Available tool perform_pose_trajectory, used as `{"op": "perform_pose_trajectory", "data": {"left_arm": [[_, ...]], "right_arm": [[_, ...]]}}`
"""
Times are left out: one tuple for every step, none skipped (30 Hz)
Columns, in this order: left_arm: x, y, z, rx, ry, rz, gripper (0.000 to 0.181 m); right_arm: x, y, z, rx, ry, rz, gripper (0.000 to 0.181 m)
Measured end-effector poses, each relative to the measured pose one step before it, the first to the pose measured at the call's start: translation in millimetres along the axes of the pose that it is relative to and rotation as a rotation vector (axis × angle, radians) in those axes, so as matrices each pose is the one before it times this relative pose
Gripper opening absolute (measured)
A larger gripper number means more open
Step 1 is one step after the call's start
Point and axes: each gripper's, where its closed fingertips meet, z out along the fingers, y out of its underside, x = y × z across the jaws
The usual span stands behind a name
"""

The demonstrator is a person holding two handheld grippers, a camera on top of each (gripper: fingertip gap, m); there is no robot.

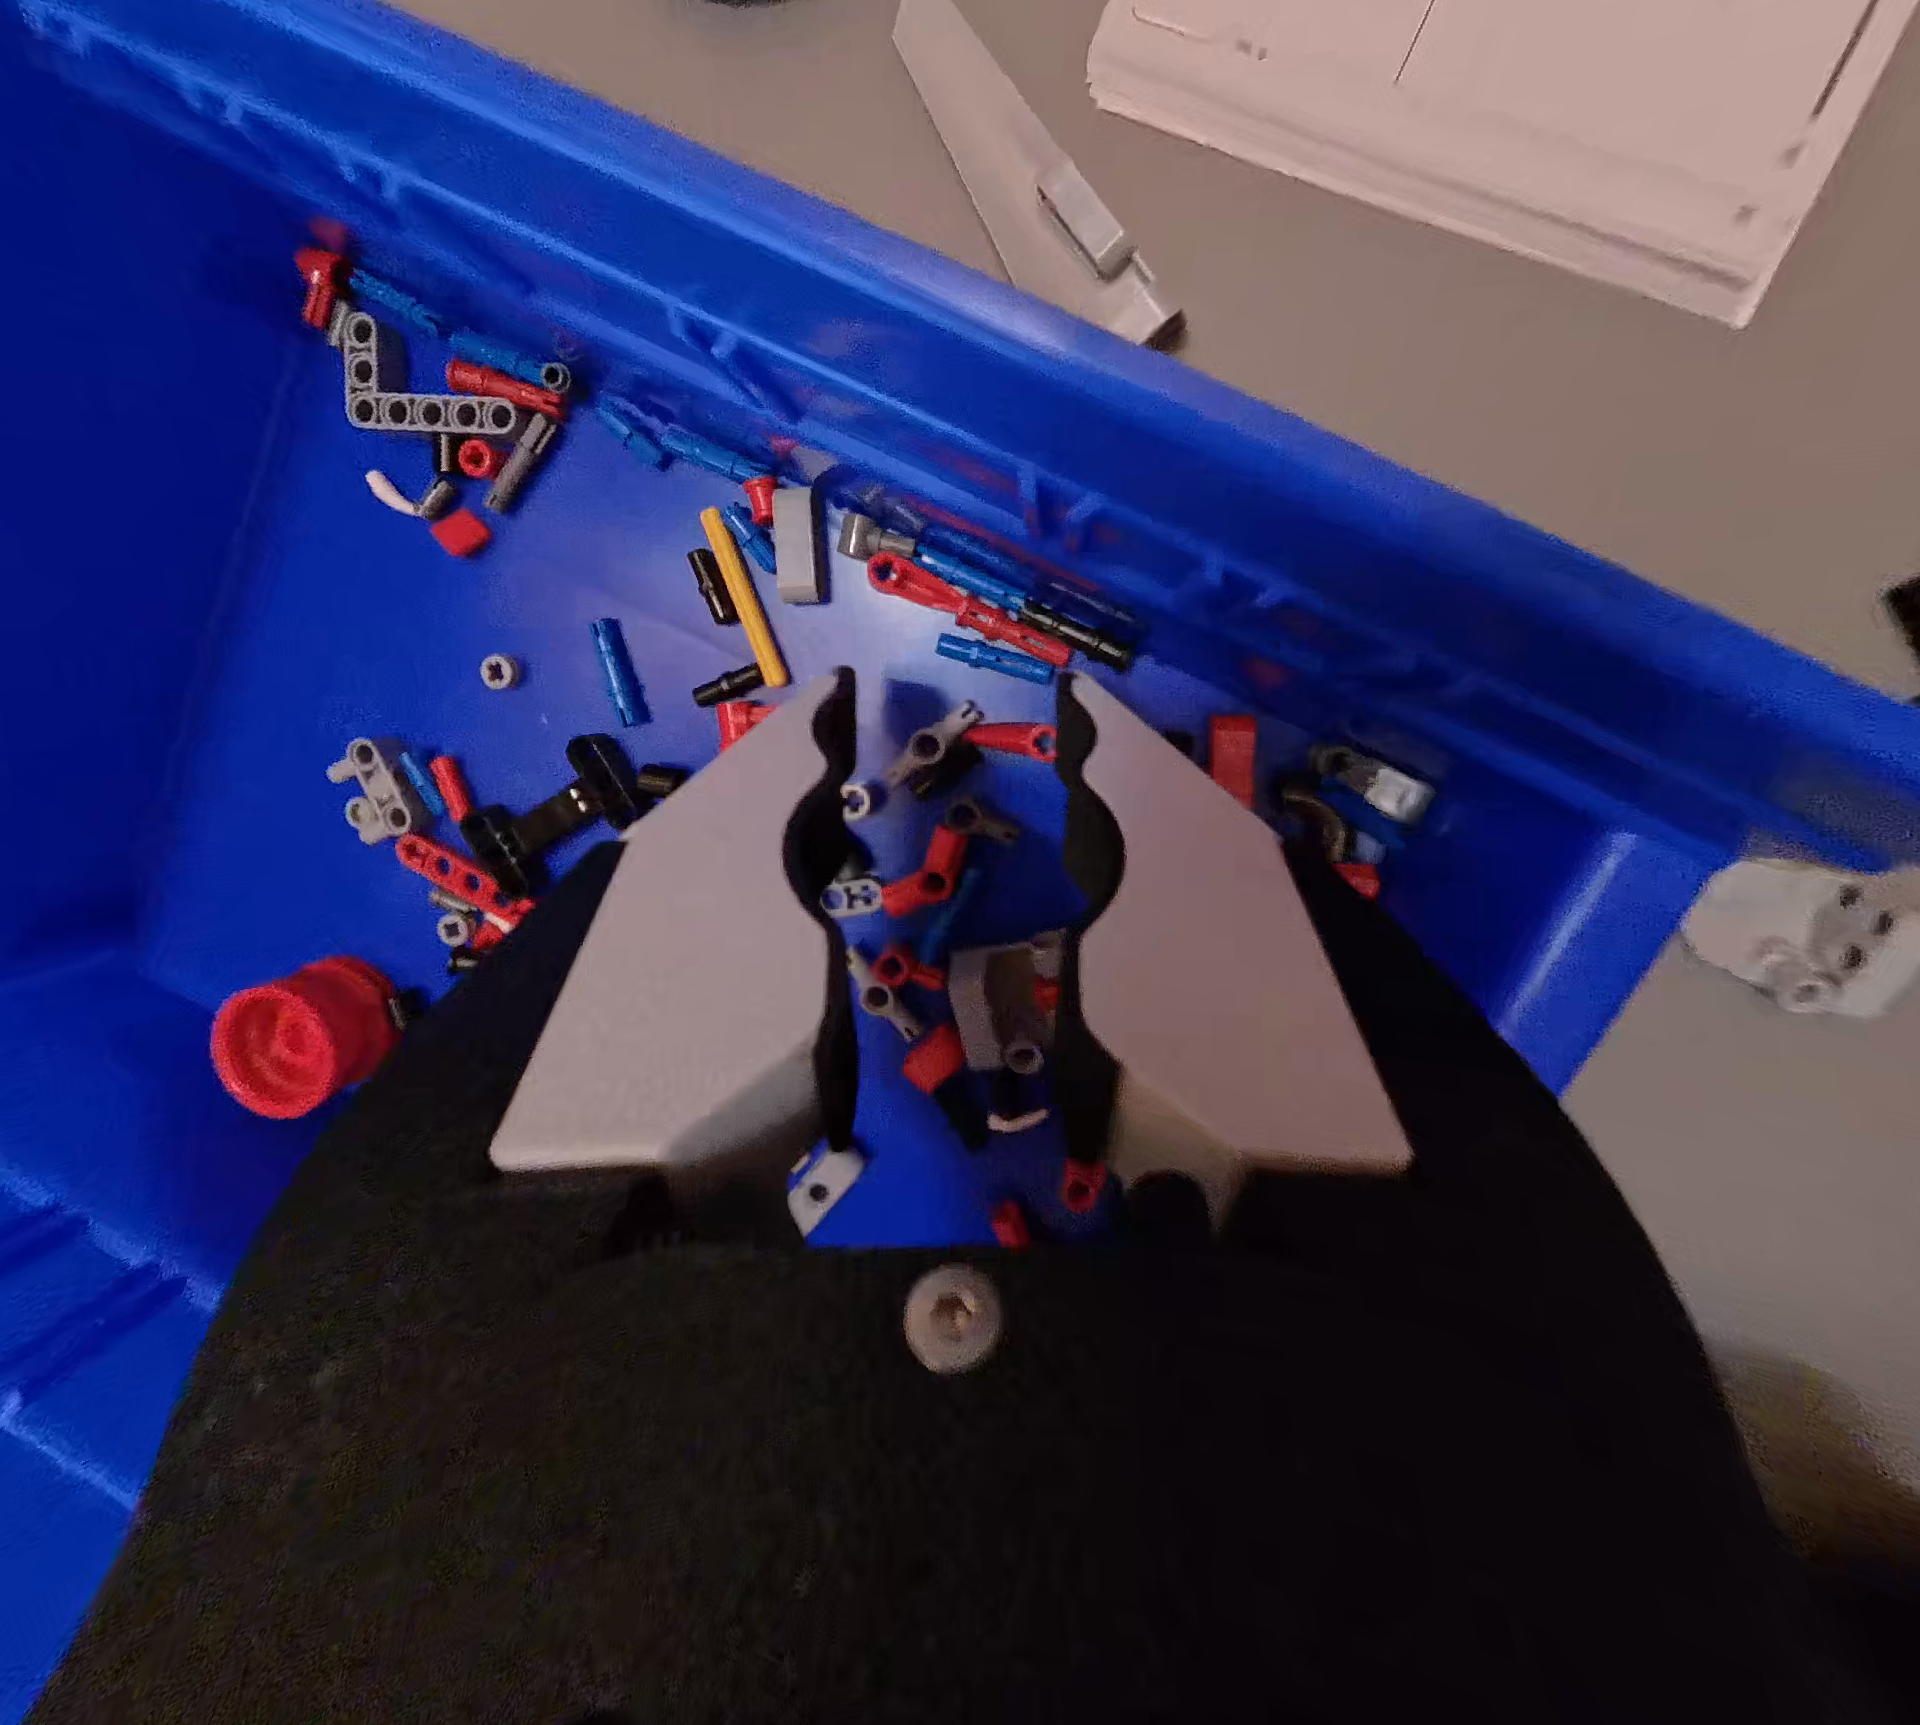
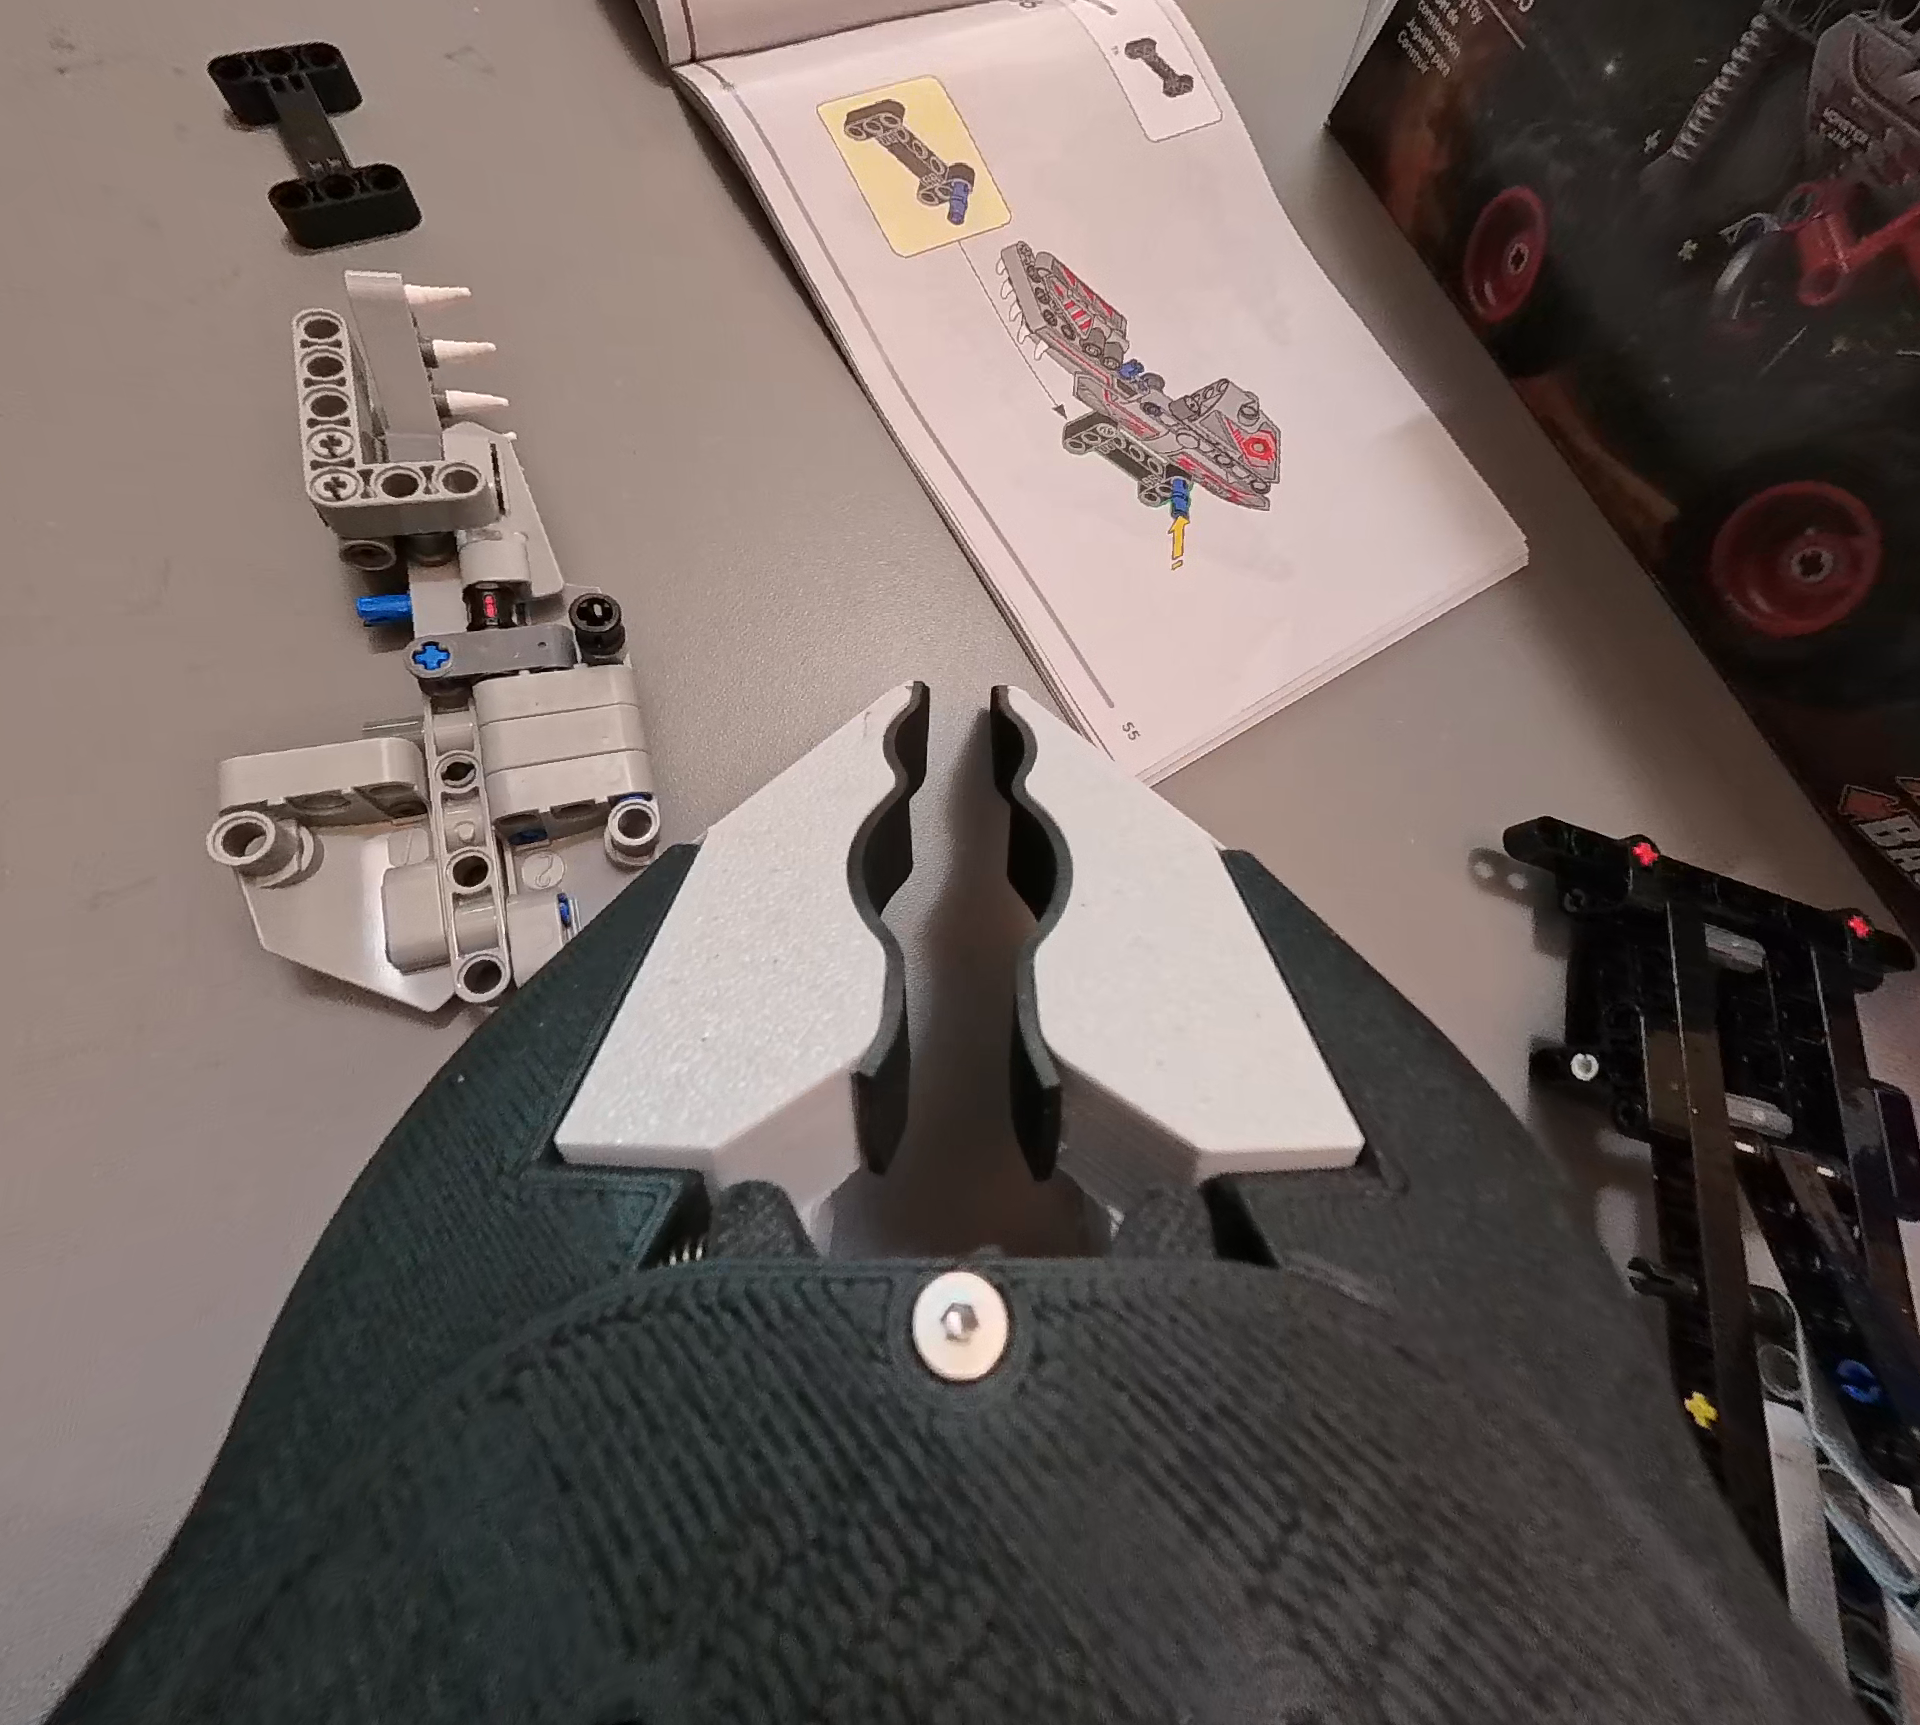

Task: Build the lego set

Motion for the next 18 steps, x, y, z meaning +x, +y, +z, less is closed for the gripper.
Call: {"op": "perform_pose_trajectory", "data": {"left_arm": [[0.14,3.89,3.24,-0.0187,-0.0006,0.0242,0.039],[1.32,4.69,2.8,-0.0243,0.0074,0.0129,0.039],[1.24,2.73,2.45,-0.0149,0.0065,0.0108,0.039],[1.35,-1.57,1.31,0.0094,0.0067,0.0148,0.038],[1.57,-4.39,1.09,0.026,0.0078,0.0156,0.039],[1.46,-3.16,1.52,0.0197,0.0096,0.0099,0.035],[1.76,-0.89,1.2,0.0081,0.0166,-0.0021,0.031],[-0.16,-0.49,0.65,0.0071,0.0082,-0.0158,0.032],[0.09,-0.19,0.37,0.0057,0.0108,-0.0181,0.032],[1.14,0.22,0.27,0.0051,0.0155,-0.0167,0.03],[1.69,0.25,0.28,0.0049,0.0177,-0.015,0.026],[2.8,0.19,0.22,0.0053,0.0226,-0.011,0.02],[1.77,-0.39,0.28,0.0068,0.0126,-0.0079,0.015],[0.17,-0.03,-0.1,0.0024,-0.0001,0.0003,0.015],[-0.04,0.1,-0.05,-0.0017,-0.0023,-0.0024,0.015],[0.16,0.15,-0.18,-0.0037,-0.0013,-0.0046,0.015],[0.08,0.24,-0.12,-0.0043,-0.0013,-0.0067,0.015],[0.17,0.34,-0.28,-0.0053,-0.0011,-0.0074,0.015]], "right_arm": [[0.02,0.01,0.02,-0.0001,-0.0005,0.0001,0.01],[-0.15,0.08,0.04,0.0,-0.0005,-0.0004,0.01],[-0.14,0.01,0.02,-0.0001,-0.0015,0.0004,0.01],[-0.03,0.01,-0.03,-0.0001,-0.0022,0.0019,0.01],[0.02,0.01,0.02,-0.0002,-0.0027,0.0031,0.01],[-0.01,0.01,0.04,-0.0002,-0.0032,0.0039,0.01],[0.04,0.07,0.09,-0.0001,-0.0024,0.0032,0.01],[0.02,-0.06,-0.02,-0.0001,-0.0009,0.001,0.01],[-0.06,0.08,0.04,0.0,0.0001,-0.0006,0.01],[0.06,-0.09,0.06,0.0002,0.001,-0.0005,0.01],[0.18,-0.01,-0.02,0.0001,0.0017,-0.0006,0.01],[0.06,-0.01,-0.07,0.0001,0.0018,-0.0014,0.01],[0.01,-0.02,0.01,0.0002,0.0026,-0.0023,0.01],[0.08,-0.02,-0.04,0.0003,0.0038,-0.0037,0.01],[-0.03,-0.09,-0.03,0.0003,0.0041,-0.0047,0.01],[0.02,0.03,0.0,0.0004,0.0039,-0.0043,0.01],[0.27,-0.06,-0.09,0.0004,0.0038,-0.0017,0.011],[0.29,-0.02,-0.05,0.0002,0.003,-0.0008,0.011]]}}
